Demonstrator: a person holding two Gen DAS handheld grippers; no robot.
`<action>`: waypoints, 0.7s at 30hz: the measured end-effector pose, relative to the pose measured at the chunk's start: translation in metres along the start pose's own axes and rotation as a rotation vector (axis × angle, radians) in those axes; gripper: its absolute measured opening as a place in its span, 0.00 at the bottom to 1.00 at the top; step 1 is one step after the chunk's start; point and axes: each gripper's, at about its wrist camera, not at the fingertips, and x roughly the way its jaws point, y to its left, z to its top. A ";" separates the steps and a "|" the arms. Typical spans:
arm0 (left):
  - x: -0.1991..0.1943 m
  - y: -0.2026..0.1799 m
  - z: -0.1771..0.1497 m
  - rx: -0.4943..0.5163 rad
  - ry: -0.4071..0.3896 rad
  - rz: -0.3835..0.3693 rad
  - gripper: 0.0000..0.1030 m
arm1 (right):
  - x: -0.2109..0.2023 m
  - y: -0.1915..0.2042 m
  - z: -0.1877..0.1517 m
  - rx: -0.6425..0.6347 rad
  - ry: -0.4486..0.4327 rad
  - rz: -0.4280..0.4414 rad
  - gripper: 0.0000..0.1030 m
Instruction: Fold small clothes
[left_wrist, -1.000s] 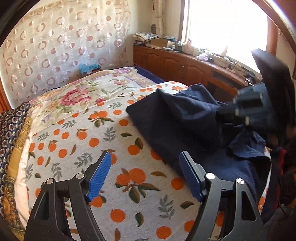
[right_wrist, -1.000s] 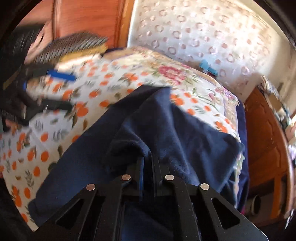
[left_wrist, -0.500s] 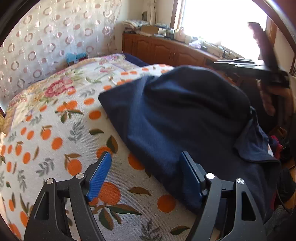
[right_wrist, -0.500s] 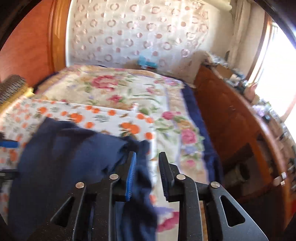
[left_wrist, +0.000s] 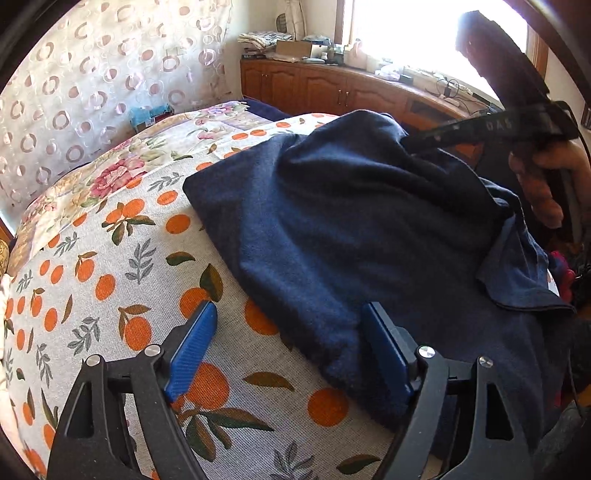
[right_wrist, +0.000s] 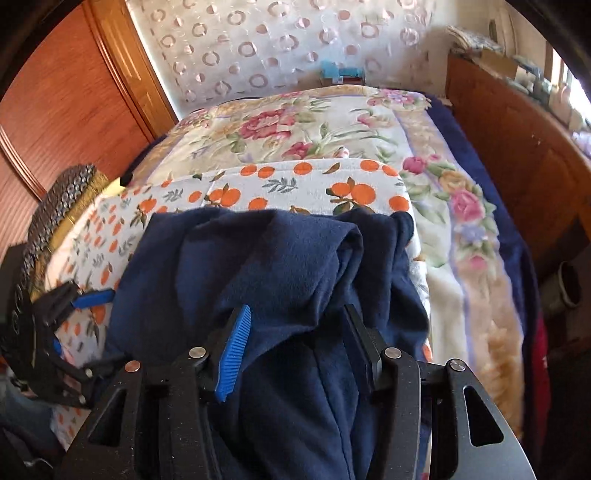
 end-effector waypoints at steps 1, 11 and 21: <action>0.000 -0.001 0.000 0.002 0.000 0.002 0.79 | -0.007 -0.001 0.000 -0.005 -0.007 0.011 0.48; 0.000 -0.002 0.000 0.003 -0.001 0.003 0.79 | 0.002 0.004 0.018 -0.078 -0.056 -0.043 0.05; 0.001 -0.001 -0.001 0.003 -0.002 0.002 0.79 | 0.004 -0.028 0.024 -0.014 -0.085 -0.240 0.20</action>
